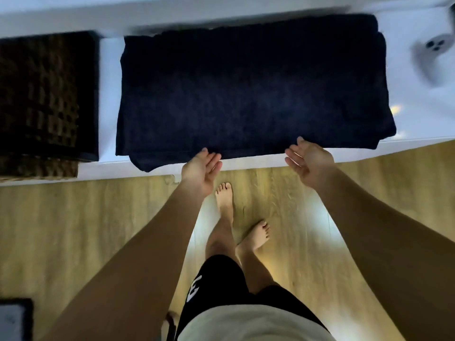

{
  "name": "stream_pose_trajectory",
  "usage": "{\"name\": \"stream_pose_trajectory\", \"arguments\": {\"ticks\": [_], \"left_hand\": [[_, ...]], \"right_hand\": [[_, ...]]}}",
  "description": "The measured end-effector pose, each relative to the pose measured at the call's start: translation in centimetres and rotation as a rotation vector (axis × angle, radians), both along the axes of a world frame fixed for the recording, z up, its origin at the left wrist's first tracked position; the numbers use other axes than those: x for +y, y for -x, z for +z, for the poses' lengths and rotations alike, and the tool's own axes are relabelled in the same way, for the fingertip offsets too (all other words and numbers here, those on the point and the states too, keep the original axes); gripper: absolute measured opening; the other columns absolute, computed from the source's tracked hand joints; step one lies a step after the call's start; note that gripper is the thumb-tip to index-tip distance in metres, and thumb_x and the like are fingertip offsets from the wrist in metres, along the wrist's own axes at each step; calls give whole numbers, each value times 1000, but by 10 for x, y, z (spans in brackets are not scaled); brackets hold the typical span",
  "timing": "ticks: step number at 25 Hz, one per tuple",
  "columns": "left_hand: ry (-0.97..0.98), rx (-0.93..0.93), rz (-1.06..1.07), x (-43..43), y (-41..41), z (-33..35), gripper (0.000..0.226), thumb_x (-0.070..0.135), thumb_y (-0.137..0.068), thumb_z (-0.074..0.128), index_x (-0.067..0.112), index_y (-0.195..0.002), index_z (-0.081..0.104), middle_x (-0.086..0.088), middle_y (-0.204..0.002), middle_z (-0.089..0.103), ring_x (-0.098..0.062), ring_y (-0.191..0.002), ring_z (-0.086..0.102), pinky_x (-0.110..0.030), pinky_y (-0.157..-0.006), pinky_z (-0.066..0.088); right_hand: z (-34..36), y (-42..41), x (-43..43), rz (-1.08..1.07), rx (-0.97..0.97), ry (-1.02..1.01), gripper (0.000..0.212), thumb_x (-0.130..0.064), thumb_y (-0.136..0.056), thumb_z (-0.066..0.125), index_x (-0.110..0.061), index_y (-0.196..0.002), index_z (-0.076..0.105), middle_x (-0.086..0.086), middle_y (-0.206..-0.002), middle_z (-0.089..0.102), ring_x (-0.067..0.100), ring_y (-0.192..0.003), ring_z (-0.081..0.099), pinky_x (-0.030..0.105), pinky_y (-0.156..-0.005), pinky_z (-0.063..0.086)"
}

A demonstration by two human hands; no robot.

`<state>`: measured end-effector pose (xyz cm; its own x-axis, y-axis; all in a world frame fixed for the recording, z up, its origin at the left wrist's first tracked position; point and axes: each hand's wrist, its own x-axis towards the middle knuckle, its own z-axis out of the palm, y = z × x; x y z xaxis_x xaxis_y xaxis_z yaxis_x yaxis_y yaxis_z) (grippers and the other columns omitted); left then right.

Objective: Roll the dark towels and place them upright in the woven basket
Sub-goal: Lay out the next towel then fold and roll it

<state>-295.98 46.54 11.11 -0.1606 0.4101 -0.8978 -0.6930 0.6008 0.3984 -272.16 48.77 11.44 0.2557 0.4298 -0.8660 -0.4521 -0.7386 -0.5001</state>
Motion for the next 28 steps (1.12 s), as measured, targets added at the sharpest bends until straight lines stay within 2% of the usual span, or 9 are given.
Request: {"name": "stream_pose_trajectory", "arguments": {"ticks": [3, 6, 11, 13, 16, 19, 21, 25, 28], "left_hand": [[47, -1, 70, 11, 2, -2, 9, 15, -99, 57, 11, -105, 62, -9, -109, 64, -21, -100, 67, -36, -87, 57], [74, 39, 155, 19, 8, -1, 1, 18, -94, 65, 17, -95, 64, -5, -107, 63, -19, -103, 65, -36, -91, 56], [100, 60, 302, 35, 26, 1, 23, 22, -89, 72, 16, -109, 63, -2, -105, 64, -15, -99, 63, -32, -93, 55], [85, 69, 361, 40, 36, 1, 29, 20, -91, 70, 16, -118, 62, -1, -105, 67, -14, -96, 65, -32, -93, 55], [78, 90, 428, 42, 55, -5, 26, 16, -91, 68, 16, -117, 63, -1, -108, 70, -13, -91, 69, -30, -81, 59], [51, 93, 463, 38, 76, -11, 25, 16, -92, 68, 17, -116, 63, 0, -104, 72, -12, -86, 71, -28, -65, 60], [23, 105, 461, 36, 88, -12, 26, 17, -92, 68, 16, -117, 63, -1, -102, 73, -13, -86, 72, -28, -64, 60], [-13, 164, 424, 37, 109, -11, 32, 15, -89, 71, 13, -120, 61, -4, -102, 72, -16, -86, 72, -30, -61, 60], [-51, 208, 401, 34, 122, -8, 31, 11, -89, 70, 10, -119, 61, -6, -103, 72, -18, -87, 72, -31, -59, 60]], "right_hand": [[-5, 2, 8, -133, 49, 58, 16, -22, -93, 66, -14, -107, 65, 5, -101, 67, 18, -94, 70, 34, -80, 60], [-4, 1, 12, -275, 67, 80, 11, -21, -89, 70, -13, -94, 63, 4, -104, 66, 19, -94, 69, 36, -83, 59], [-1, -6, 23, -327, 87, 114, 12, -16, -91, 65, -11, -101, 63, 1, -93, 63, 16, -89, 66, 31, -70, 58], [-2, -10, 26, -316, 96, 106, 12, -16, -91, 61, -12, -102, 62, 0, -74, 60, 14, -74, 65, 29, -65, 58], [-1, -18, 29, -367, 120, 81, 9, -20, -91, 64, -12, -93, 61, -2, -45, 54, 11, -45, 60, 27, -71, 59], [1, -29, 29, -375, 107, 63, 13, -22, -91, 67, -13, -99, 63, 0, -60, 63, 12, -61, 62, 26, -69, 58], [-2, -37, 25, -365, 100, 39, 15, -19, -90, 67, -13, -104, 64, 0, -71, 69, 14, -71, 68, 28, -69, 59], [0, -53, 17, -377, 134, -28, 5, -19, -96, 59, -14, -95, 60, -3, -45, 57, 11, -42, 61, 32, -80, 58], [10, -68, 25, -366, 110, -41, 10, -26, -97, 59, -16, -97, 60, -4, -42, 56, 9, -39, 59, 29, -78, 59]]}}
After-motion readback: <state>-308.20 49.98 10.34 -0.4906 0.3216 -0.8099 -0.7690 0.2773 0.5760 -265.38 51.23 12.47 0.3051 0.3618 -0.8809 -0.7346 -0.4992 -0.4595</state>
